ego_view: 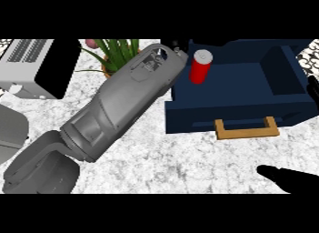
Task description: Pick up the can, place it into the drawer and close the drawer
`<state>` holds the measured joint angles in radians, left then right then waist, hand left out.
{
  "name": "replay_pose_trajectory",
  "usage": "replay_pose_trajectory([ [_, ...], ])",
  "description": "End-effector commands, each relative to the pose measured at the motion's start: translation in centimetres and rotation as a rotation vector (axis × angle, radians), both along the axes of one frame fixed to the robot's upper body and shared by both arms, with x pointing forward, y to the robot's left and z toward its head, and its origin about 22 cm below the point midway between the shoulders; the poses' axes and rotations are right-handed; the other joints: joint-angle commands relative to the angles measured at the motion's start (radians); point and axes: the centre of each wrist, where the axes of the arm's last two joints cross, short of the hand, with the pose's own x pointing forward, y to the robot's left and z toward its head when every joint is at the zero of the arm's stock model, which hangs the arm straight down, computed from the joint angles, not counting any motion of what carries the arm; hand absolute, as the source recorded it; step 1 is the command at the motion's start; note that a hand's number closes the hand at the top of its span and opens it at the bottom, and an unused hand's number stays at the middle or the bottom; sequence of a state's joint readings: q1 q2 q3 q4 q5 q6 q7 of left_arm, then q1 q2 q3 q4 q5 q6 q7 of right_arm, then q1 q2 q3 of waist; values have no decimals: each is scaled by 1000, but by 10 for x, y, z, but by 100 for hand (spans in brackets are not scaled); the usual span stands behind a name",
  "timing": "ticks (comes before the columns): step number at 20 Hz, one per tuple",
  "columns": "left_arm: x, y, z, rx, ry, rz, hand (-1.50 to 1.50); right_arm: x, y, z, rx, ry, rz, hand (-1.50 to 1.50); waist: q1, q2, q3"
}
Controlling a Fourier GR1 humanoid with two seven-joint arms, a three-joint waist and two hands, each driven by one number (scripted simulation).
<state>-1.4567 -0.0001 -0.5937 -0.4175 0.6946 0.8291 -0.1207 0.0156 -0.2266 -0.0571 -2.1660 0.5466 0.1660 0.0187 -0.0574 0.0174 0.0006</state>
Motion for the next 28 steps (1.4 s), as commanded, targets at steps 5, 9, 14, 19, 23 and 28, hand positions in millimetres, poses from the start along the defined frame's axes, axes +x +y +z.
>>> replay_pose_trajectory([
  [5, -2, -3, 7, -19, 18, -28, -150, 32, 23, -30, -293, 35, -61, -150, 58, -12, -1],
  [9, -4, -2, 0, -24, 11, -13, -150, 51, 36, -63, -400, 71, -116, -150, 67, -13, 0],
  [14, 1, 17, 29, -9, 12, 4, -150, 73, 36, -92, -377, 55, -162, -150, 78, -19, 0],
  [19, -2, 50, 18, -19, 27, 2, -150, 94, 25, -122, -361, 91, -209, -150, 93, -23, 0],
  [23, -3, 70, 23, -12, 45, -10, -150, 110, 24, -146, -374, 84, -243, -150, 107, -19, 1],
  [28, -6, 90, 25, -7, 50, 2, -150, 130, 39, -152, -428, 98, -254, -150, 104, -19, 0],
])
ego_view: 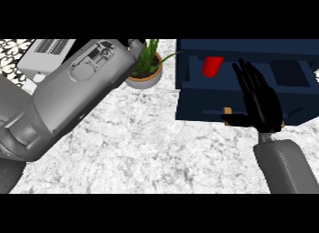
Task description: Pick up the can, place it into the drawer and close the drawer
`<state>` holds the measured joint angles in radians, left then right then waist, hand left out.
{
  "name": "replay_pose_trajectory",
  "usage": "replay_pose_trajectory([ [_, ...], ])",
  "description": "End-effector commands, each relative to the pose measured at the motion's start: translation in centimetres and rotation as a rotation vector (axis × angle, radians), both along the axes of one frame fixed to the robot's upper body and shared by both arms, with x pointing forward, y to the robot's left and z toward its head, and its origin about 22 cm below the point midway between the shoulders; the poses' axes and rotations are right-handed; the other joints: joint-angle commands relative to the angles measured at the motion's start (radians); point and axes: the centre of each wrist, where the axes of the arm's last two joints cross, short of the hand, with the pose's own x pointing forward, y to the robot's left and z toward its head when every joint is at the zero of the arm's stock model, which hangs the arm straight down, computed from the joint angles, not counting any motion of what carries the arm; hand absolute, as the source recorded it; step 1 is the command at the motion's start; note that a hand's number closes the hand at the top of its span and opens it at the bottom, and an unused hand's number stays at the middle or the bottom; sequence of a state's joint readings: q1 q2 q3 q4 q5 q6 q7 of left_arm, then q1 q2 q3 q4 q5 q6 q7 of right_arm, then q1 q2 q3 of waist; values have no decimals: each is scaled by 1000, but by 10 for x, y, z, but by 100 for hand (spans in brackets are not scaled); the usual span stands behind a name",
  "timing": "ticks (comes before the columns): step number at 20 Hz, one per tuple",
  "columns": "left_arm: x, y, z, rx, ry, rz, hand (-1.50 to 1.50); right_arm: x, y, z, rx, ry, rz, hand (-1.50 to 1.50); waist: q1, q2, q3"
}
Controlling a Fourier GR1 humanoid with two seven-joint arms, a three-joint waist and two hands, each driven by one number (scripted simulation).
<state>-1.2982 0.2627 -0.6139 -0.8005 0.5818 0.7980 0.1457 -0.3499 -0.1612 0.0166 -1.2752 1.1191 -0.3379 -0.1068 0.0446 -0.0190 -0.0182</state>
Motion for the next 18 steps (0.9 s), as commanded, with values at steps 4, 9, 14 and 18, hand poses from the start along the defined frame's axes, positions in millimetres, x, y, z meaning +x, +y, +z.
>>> replay_pose_trajectory([
  [4, -16, 19, -9, 8, 29, -28, -150, 28, 10, -26, -46, 58, -67, -150, 26, 18, 19],
  [9, -18, 36, -4, 17, 32, -7, -150, 50, -5, -23, -30, -34, -115, -150, 25, 27, 20],
  [14, -28, 50, 10, 20, 47, -23, -150, 70, 0, -19, -41, -59, -128, -150, 32, 26, 21],
  [18, -30, 74, -5, 22, 48, -2, -150, 85, 12, -12, -35, -89, -124, -150, 27, 32, 20],
])
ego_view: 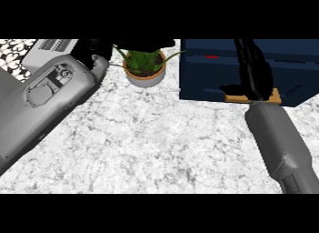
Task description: Pick up the can, place it into the drawer and close the drawer
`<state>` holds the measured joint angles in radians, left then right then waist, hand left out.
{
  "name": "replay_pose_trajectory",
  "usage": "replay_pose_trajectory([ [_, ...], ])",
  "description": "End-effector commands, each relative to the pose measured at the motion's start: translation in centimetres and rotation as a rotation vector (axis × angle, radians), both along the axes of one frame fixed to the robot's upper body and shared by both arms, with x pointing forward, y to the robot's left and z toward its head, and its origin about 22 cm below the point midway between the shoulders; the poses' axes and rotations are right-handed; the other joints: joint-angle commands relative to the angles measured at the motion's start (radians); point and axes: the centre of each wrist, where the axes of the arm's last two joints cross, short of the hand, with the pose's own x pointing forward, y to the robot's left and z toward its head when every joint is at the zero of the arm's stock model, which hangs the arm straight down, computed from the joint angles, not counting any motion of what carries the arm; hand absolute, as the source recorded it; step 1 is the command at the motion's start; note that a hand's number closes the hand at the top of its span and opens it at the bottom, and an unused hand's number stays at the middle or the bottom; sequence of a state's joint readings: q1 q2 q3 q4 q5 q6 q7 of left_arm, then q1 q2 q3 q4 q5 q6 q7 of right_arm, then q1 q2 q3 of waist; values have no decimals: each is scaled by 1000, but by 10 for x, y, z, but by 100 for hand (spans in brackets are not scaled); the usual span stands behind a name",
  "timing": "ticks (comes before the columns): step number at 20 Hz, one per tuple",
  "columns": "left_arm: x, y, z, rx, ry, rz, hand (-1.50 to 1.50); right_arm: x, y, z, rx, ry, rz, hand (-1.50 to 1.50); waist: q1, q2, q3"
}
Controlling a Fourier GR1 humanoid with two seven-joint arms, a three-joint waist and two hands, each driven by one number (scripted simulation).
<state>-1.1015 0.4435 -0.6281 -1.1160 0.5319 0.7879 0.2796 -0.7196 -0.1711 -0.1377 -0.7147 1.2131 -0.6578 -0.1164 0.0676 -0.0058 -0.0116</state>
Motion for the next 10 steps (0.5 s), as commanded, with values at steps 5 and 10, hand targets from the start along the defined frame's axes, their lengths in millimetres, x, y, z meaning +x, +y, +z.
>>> replay_pose_trajectory([
  [5, -15, 18, -19, 2, 9, 0, -150, 33, 16, 19, 25, 4, -10, -150, 10, 25, 13],
  [10, -24, 23, -23, 15, -9, -18, -150, 43, 23, 32, 11, -2, -43, -150, 30, 32, 14],
])
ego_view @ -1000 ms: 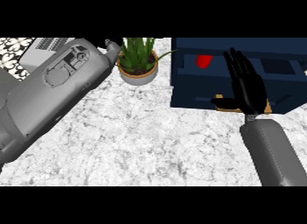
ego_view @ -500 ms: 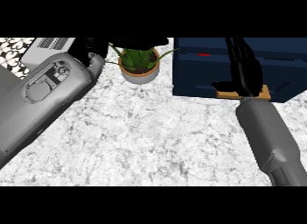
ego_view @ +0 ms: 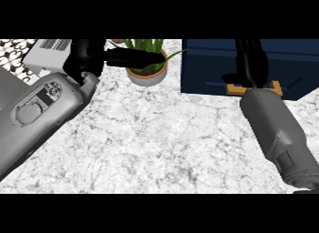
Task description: Pick up the can, place it into the drawer and close the drawer
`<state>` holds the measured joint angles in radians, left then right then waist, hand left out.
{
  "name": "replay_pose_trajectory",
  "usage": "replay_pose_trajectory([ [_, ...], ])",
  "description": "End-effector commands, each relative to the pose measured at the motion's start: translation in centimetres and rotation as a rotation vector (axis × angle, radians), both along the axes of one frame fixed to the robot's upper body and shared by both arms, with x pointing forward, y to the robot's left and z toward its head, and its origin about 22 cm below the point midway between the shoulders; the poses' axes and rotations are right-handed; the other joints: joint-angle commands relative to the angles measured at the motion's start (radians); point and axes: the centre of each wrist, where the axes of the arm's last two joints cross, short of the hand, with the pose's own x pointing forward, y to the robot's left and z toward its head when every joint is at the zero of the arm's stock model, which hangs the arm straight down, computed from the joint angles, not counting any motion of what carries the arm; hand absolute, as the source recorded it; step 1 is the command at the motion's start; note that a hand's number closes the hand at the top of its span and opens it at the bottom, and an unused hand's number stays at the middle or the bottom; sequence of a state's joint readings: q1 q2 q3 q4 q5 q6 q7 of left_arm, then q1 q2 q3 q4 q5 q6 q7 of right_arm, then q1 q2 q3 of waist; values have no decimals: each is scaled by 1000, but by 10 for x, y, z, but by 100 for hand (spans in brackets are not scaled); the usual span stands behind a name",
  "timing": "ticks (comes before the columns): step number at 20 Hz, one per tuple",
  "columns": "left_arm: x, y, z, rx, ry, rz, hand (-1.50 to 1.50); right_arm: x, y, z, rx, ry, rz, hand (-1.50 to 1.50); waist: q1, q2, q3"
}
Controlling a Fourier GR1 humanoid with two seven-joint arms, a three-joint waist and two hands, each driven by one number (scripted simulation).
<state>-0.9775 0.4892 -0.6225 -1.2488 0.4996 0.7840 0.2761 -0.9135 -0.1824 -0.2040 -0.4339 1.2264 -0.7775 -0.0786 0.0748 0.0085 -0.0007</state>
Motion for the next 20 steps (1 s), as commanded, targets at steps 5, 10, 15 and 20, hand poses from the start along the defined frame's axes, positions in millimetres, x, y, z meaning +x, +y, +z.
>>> replay_pose_trajectory([
  [5, -15, 17, -16, 15, 23, -12, -150, 25, 14, 41, 15, 0, 27, -150, 30, 19, 3],
  [10, -16, 26, -17, 4, 0, 6, -150, 30, 14, 51, 32, 8, 34, -150, 18, 20, 3],
  [15, -30, 30, -28, 7, -5, -36, -150, 30, 31, 51, 159, -25, 108, -150, 42, 23, 5],
  [20, -31, 40, -36, 11, 17, -13, -150, 36, 44, 72, 349, -54, 191, -150, 26, 15, 5],
])
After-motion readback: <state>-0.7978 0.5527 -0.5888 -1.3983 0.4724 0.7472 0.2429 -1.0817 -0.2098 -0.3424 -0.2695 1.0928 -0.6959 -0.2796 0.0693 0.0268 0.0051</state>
